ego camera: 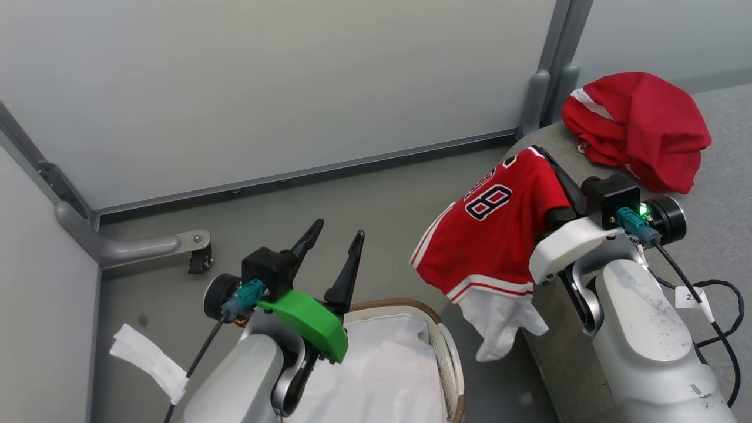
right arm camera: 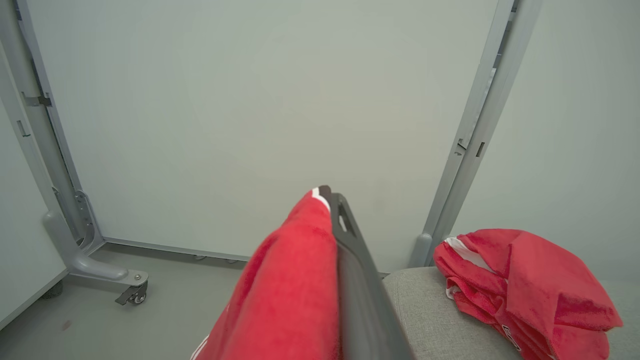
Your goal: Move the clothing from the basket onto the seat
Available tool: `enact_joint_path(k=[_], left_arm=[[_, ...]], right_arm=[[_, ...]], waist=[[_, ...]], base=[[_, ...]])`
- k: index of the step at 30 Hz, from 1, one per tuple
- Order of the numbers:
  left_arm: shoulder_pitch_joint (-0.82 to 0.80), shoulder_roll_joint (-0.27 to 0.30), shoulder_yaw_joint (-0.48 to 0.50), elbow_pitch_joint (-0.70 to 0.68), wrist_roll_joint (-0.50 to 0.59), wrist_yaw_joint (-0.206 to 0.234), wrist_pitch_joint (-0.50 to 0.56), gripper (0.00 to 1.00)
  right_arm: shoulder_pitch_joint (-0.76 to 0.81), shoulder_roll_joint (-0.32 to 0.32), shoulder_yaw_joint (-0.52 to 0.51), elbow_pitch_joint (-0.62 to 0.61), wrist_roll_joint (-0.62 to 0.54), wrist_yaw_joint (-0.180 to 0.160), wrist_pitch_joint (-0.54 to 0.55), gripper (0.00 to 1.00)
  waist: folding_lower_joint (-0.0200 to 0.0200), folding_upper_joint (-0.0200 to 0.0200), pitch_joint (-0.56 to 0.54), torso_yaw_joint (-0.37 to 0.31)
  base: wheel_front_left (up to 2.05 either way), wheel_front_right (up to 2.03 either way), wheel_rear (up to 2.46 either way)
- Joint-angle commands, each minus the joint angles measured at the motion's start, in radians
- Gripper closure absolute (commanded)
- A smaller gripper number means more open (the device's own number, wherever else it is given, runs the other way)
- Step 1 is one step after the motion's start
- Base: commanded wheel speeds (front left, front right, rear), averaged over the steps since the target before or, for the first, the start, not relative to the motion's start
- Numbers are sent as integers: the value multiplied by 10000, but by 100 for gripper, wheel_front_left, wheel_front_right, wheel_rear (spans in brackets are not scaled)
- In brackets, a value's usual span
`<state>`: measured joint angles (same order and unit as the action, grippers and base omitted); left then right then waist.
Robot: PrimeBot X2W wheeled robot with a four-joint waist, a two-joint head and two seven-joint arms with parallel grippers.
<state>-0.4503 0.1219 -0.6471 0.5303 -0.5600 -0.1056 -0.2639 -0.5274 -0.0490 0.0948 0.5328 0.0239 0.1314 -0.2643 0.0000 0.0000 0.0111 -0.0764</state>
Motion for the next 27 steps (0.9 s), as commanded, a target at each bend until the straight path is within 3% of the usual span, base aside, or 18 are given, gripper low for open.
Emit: enact_joint_path(k=[1,8,21,27], left_arm=[[265,-70,76,-76,159,-31,-4,0],[730,-322,464,-347,735,-114,-5,0],[750,-572,657,-424,1537,-238,-4,0],[569,-614,483,-350,1654,-259,-5,0]], right_arm=[[124,-28,-75,-99,-78,-14,-3,100],[17,-29,-218,-254,-193,-14,-3,100],[-252,-35,-680,-781,-592,-14,-2,100],[-276,-26,-1063,-922,-555,-14,-2,100]], waist=[[0,0,33,-96],[0,0,171,-694],[0,0,1050,-2609],[0,0,1498,-2908]], base=[[0,0,0],[0,0,0],[0,0,0],[0,0,0]])
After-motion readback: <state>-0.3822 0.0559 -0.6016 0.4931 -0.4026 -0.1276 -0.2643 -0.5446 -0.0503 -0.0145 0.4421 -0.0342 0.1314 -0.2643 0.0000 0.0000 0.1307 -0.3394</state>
